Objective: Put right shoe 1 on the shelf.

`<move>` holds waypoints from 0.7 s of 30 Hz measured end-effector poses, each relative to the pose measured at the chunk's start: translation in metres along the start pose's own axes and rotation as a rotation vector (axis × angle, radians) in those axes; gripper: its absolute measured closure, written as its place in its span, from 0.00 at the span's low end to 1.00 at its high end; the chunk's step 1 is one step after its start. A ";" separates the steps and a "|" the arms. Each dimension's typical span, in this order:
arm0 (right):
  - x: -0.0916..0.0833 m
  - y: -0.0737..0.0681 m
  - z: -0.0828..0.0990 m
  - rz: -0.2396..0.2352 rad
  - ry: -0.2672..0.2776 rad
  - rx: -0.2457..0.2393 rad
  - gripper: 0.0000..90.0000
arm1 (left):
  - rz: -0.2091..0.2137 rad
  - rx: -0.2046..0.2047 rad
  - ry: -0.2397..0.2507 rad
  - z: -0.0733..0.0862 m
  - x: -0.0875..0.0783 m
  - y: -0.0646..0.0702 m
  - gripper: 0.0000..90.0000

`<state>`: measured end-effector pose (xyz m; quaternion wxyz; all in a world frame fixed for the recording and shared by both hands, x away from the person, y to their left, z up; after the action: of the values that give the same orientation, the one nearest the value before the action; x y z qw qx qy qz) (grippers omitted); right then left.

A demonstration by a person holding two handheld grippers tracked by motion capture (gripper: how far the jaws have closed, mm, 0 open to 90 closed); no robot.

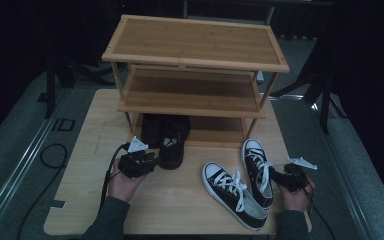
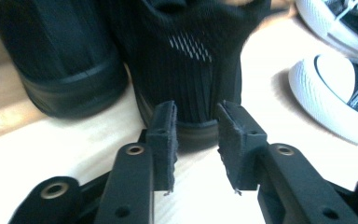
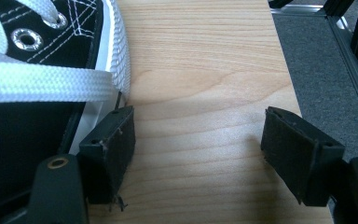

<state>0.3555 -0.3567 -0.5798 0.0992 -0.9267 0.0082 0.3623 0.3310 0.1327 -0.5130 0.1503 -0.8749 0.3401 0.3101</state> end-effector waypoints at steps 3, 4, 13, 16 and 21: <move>0.000 0.000 0.000 0.000 0.000 0.000 0.29 | 0.022 0.001 -0.003 0.002 0.004 0.004 0.78; 0.000 0.000 0.000 0.000 0.000 0.000 0.29 | 0.026 0.007 -0.009 0.003 0.005 0.006 0.79; 0.000 0.000 0.000 0.000 0.000 0.000 0.29 | 0.061 0.064 -0.049 0.002 0.018 0.024 0.79; 0.000 0.000 0.000 0.000 0.000 0.000 0.29 | 0.072 0.066 -0.057 0.003 0.022 0.026 0.79; 0.000 0.000 0.000 0.000 0.000 0.000 0.29 | 0.084 0.068 -0.079 0.007 0.029 0.029 0.87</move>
<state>0.3555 -0.3567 -0.5798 0.0994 -0.9267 0.0082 0.3623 0.3248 0.1008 -0.5383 0.1799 -0.8414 0.3808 0.3388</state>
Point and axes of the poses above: each handheld gripper's, and its own axes: x roughly forward along the jaws, z roughly out of its underside, y roughly to its right, the point moved 3 cm from there along x, roughly forward along the jaws, and after that the axes turned 14 degrees about x, right-handed, at the moved point
